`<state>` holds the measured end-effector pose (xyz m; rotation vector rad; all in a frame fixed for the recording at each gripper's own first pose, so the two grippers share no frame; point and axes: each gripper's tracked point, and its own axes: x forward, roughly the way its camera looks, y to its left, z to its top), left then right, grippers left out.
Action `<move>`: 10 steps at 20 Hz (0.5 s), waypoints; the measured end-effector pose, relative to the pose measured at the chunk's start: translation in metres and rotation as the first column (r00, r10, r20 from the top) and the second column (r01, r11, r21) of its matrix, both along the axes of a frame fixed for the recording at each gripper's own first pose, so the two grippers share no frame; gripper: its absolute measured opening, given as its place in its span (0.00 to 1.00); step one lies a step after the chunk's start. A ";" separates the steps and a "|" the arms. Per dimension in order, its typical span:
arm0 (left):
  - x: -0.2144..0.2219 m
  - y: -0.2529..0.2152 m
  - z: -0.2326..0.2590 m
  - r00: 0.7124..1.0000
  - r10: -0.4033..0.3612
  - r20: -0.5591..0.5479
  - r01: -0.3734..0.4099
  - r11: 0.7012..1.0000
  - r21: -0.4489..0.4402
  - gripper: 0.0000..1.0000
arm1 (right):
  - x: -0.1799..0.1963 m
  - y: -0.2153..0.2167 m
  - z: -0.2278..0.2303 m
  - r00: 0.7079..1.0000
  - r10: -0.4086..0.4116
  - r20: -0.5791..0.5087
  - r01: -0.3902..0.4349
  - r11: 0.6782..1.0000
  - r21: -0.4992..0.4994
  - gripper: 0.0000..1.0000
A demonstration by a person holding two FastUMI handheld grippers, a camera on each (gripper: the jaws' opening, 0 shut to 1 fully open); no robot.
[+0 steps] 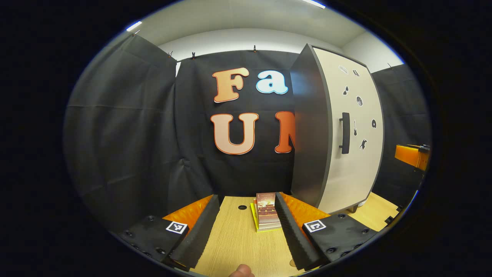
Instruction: Open the cabinet door with the right hand, grasp the bottle in the cabinet with the left hand and place it on the coaster, then close the cabinet door with the right hand.
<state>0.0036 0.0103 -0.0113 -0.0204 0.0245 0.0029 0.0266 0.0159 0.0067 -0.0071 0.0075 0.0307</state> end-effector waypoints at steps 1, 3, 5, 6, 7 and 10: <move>0.000 0.001 0.001 1.000 -0.001 0.000 0.001 1.000 0.000 0.94 | 0.005 0.001 0.002 1.000 0.003 0.001 -0.003 1.000 -0.002 0.93; 0.003 0.004 -0.002 1.000 0.001 -0.003 -0.001 1.000 -0.003 0.94 | 0.018 0.007 0.007 1.000 0.016 0.006 -0.016 1.000 -0.008 0.93; 0.006 0.006 -0.006 1.000 0.003 -0.012 -0.003 1.000 -0.007 0.94 | 0.033 0.015 0.012 1.000 0.030 0.010 -0.029 0.999 -0.012 0.93; 0.008 0.007 -0.008 1.000 0.004 -0.016 -0.004 1.000 -0.008 0.94 | 0.043 0.018 0.014 0.999 0.035 0.011 -0.035 0.999 -0.016 0.93; 0.009 0.008 -0.008 1.000 0.003 -0.017 -0.003 1.000 -0.011 0.94 | 0.052 0.021 0.016 0.999 0.039 0.011 -0.038 0.999 -0.023 0.93; 0.018 0.016 -0.012 1.000 0.013 -0.020 -0.013 1.000 -0.011 0.94 | 0.078 0.030 0.021 0.999 0.049 0.015 -0.049 0.998 -0.033 0.93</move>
